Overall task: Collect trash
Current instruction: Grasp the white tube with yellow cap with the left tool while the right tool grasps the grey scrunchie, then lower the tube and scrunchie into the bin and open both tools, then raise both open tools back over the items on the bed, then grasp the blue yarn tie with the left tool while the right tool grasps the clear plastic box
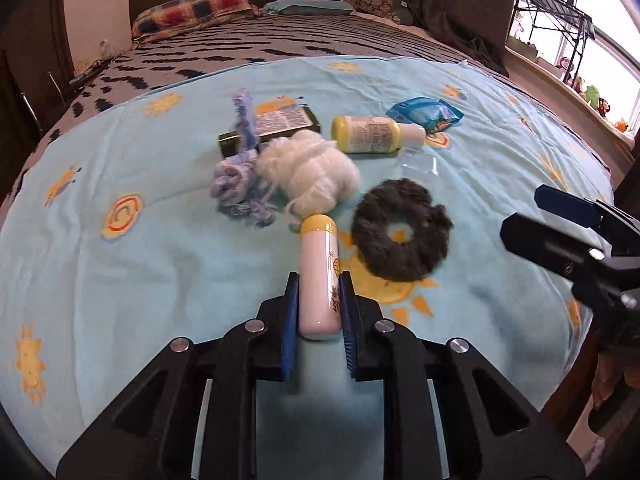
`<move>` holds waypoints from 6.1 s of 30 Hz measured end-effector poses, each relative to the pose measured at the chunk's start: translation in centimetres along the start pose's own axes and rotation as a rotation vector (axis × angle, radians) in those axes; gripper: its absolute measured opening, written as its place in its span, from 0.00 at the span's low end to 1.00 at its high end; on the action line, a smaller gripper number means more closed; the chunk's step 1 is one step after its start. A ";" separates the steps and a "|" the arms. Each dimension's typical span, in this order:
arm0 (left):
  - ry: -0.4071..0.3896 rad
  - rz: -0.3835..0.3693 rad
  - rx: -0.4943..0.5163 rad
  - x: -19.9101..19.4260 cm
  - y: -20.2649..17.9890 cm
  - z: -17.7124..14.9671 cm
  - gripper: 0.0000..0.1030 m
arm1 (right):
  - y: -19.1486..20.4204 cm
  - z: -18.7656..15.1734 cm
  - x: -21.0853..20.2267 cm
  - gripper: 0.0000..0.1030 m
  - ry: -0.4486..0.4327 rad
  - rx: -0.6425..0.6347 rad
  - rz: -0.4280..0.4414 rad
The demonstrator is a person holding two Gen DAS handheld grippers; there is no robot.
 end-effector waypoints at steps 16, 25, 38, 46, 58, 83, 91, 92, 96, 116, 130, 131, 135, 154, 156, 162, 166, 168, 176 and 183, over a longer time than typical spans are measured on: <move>-0.013 0.026 -0.031 -2.4 4.4 -1.2 0.18 | 3.5 0.5 7.2 0.48 0.115 -0.042 -0.010; -0.039 0.015 -0.004 -4.3 3.1 -1.6 0.18 | 4.0 -0.6 5.3 0.16 0.118 -0.083 0.031; -0.106 -0.039 0.042 -10.6 0.8 -4.9 0.18 | 5.5 -4.5 -5.8 0.15 0.026 -0.113 0.088; -0.129 -0.082 0.090 -15.0 -1.4 -9.8 0.18 | 5.5 -10.2 -10.3 0.15 0.050 -0.097 0.118; 0.037 -0.183 0.155 -13.6 -4.7 -19.0 0.18 | 3.9 -19.4 -11.1 0.15 0.207 -0.025 0.102; 0.359 -0.229 0.121 0.1 -6.9 -26.5 0.18 | 1.8 -29.8 -0.1 0.17 0.437 0.165 0.054; 0.359 -0.214 0.111 0.2 -6.3 -26.7 0.27 | 1.4 -28.3 -0.3 0.35 0.403 0.165 0.049; 0.353 -0.208 0.111 0.1 -6.2 -26.5 0.31 | 1.3 -28.0 -0.5 0.39 0.396 0.164 0.046; 0.330 -0.193 0.108 -0.7 -5.7 -26.2 0.45 | 1.3 -26.9 -1.4 0.61 0.362 0.156 0.022; 0.025 -0.068 0.055 -10.6 -0.9 -16.2 0.92 | 0.8 -13.5 -10.7 0.95 0.058 0.039 -0.042; -0.043 0.018 -0.027 -7.6 3.8 -5.4 0.92 | -0.5 -2.5 -3.9 0.95 -0.013 0.027 -0.031; -0.043 0.020 -0.026 -7.4 4.0 -4.9 0.92 | -0.5 -1.9 -3.3 0.93 -0.012 0.024 -0.037; -0.040 0.031 -0.019 -5.9 4.4 -2.8 0.92 | -1.0 0.0 0.3 0.74 0.026 0.029 -0.038; -0.014 0.064 -0.055 0.5 6.1 3.5 0.80 | -1.3 4.0 8.4 0.41 0.136 -0.036 -0.083; -0.014 0.052 -0.070 1.0 6.3 4.3 0.74 | -1.4 4.0 8.2 0.41 0.128 -0.030 -0.072; 0.004 0.060 -0.044 2.8 6.0 5.7 0.62 | -1.2 3.2 5.8 0.41 0.101 -0.018 -0.025; 0.017 0.057 -0.043 4.1 5.8 6.3 0.60 | -1.4 2.6 4.0 0.41 0.084 -0.022 -0.019; 0.024 0.041 -0.044 4.6 5.4 6.5 0.55 | -1.7 2.3 3.1 0.41 0.078 -0.023 -0.021; 0.035 0.021 -0.047 5.1 4.3 6.5 0.25 | -2.3 0.8 0.4 0.41 0.064 -0.015 -0.016; 0.004 0.036 -0.008 0.9 4.1 4.2 0.25 | -1.6 -0.6 -2.3 0.41 0.040 -0.028 -0.005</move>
Point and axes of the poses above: each gripper's, at about its wrist camera, not at the fingertips, and x roughly the way its jaws point, y to its left, z to its top, the point moved 6 cm from there along x, roughly the way its jaws point, and after that the axes turned 8 degrees about z, right-handed, at the moved point
